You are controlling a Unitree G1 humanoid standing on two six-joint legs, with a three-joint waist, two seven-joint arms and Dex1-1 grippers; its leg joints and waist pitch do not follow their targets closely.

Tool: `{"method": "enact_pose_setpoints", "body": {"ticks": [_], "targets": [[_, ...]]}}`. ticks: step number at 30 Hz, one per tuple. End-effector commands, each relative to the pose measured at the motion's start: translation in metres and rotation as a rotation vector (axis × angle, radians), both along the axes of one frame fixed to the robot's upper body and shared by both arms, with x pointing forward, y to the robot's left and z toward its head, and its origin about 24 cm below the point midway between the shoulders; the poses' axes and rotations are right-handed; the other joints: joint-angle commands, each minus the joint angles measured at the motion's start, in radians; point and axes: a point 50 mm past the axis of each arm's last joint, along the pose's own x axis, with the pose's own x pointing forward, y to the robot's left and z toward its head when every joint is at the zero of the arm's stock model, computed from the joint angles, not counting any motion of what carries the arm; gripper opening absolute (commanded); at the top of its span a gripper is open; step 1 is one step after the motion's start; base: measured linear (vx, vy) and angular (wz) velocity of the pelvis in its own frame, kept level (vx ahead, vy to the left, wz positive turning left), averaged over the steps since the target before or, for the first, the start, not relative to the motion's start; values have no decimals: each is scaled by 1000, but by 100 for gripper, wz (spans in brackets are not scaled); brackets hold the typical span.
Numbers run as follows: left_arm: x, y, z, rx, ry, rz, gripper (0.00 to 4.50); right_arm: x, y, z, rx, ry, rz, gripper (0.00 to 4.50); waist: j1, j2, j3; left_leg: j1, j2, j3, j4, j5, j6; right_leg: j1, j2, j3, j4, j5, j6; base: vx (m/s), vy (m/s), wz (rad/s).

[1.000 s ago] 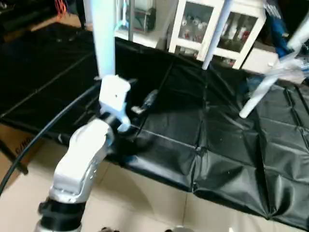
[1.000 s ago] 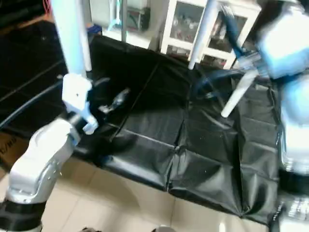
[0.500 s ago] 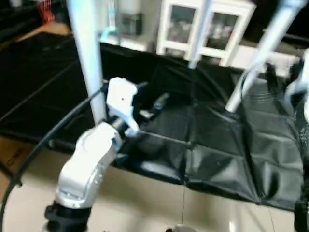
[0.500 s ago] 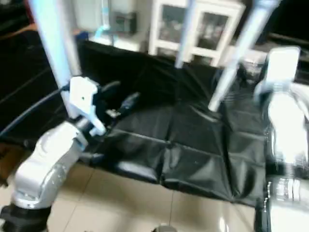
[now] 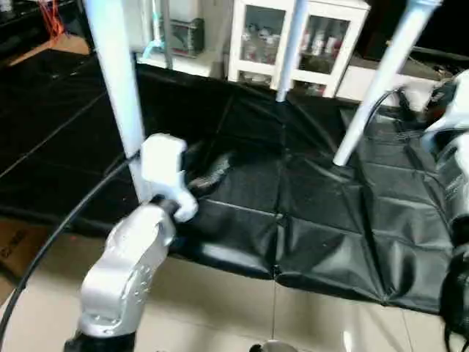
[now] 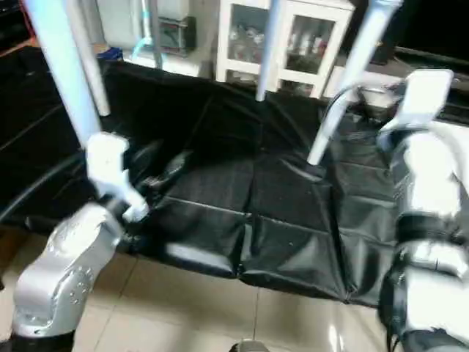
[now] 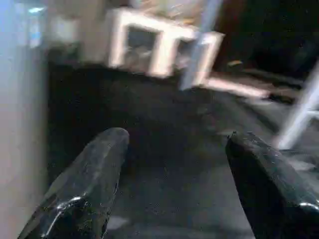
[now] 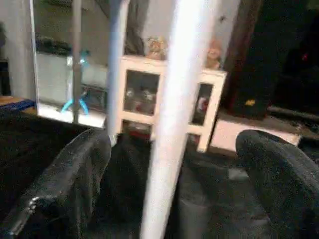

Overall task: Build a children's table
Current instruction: Flip table

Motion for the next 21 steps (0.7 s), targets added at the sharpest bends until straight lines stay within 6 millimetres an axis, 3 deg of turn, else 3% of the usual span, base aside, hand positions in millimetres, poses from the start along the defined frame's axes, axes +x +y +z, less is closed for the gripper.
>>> {"method": "enact_pose_setpoints", "body": {"ticks": [1, 5, 6, 7, 9, 12, 13, 14, 15, 16, 17, 18, 19, 20, 21], "targets": [[-4, 4, -4, -5, 20, 26, 351, -9, 9, 5, 10, -34, 22, 443, 7, 11, -62, 33, 59, -37, -110, -404, -35, 28, -28, 16, -75, -373, -138, 0, 0, 0], [-18, 12, -13, 11, 20, 50, 351, -34, 32, -11, 34, -14, 47, 443, 19, 14, -61, 35, 63, -36, -119, -404, -44, 29, -28, 21, -73, -345, -134, 0, 0, 0], [-26, 17, -14, 24, 5, 97, 351, -47, 47, -16, 14, 0, 96, 443, 21, 12, -55, 30, 64, -37, -125, -413, -45, 32, -27, 23, -77, -363, -120, 0, 0, 0], [-31, 21, -14, 34, -7, 129, 351, -56, 58, -20, 1, 9, 131, 443, 27, 15, -51, 38, 67, -37, -127, -439, -53, 28, -30, 24, -85, -410, -101, 0, 0, 0], [-41, 23, -13, 32, -26, 150, 351, -68, 70, -26, -3, 1, 142, 443, 21, 15, -52, 42, 63, -44, -128, -487, -73, 26, -31, 22, -87, -484, -75, 0, 0, 0], [-52, 28, -10, 32, -44, 255, 351, -91, 87, -47, 116, 51, 165, 443, 22, 16, -45, 44, 65, -45, -132, -512, -79, 23, -32, 23, -97, -503, -61, 0, 0, 0], [-52, 28, -10, 32, -44, 255, 351, -91, 87, -47, 116, 51, 165, 443, 23, 17, -48, 45, 64, -45, -132, -504, -77, 26, -31, 23, -97, -494, -54, 0, 0, 0], [-54, 30, -10, 49, -48, 287, 351, -98, 92, -53, 139, 72, 182, 443, 25, 17, -41, 52, 64, -46, -136, -530, -78, 19, -27, 20, -106, -526, -42, 0, 0, 0], [-55, 31, -11, 52, -49, 296, 351, -106, 96, -62, 154, 111, 189, 443, 24, 2, -39, 52, 61, -46, -134, -548, -78, 18, -25, 18, -113, -567, -21, 0, 0, 0], [-53, 31, -12, 85, -46, 283, 351, -115, 103, -72, 172, 151, 198, 443, 28, 0, -34, 56, 58, -49, -132, -564, -81, 14, -28, 16, -119, -629, -3, 0, 0, 0], [-51, 31, -12, 100, -50, 272, 351, -118, 106, -74, 178, 161, 199, 443, 30, 6, -32, 60, 57, -50, -131, -575, -85, 9, -28, 16, -123, -655, 5, 0, 0, 0], [-51, 30, -12, 109, -54, 267, 351, -120, 108, -74, 182, 168, 197, 443, 18, 6, -28, 57, 58, -63, -137, -621, -103, 17, -26, 3, -127, -700, 21, 0, 0, 0], [-48, 27, -13, 122, -57, 237, 351, -119, 113, -75, 171, 182, 214, 443, 11, 0, -27, 53, 58, -67, -141, -633, -108, 21, -24, -2, -128, -698, 26, 0, 0, 0], [-46, 23, -14, 133, -60, 209, 351, -118, 117, -76, 157, 195, 233, 443, 9, 5, -27, 51, 59, -73, -145, -646, -114, 29, -25, -6, -124, -687, 25, 0, 0, 0], [-43, 18, -14, 138, -67, 179, 351, -116, 120, -76, 144, 199, 251, 443, 3, 15, -21, 60, 64, -78, -158, -708, -128, 29, -17, -18, -126, -650, 11, -55, 31, -1]]}}
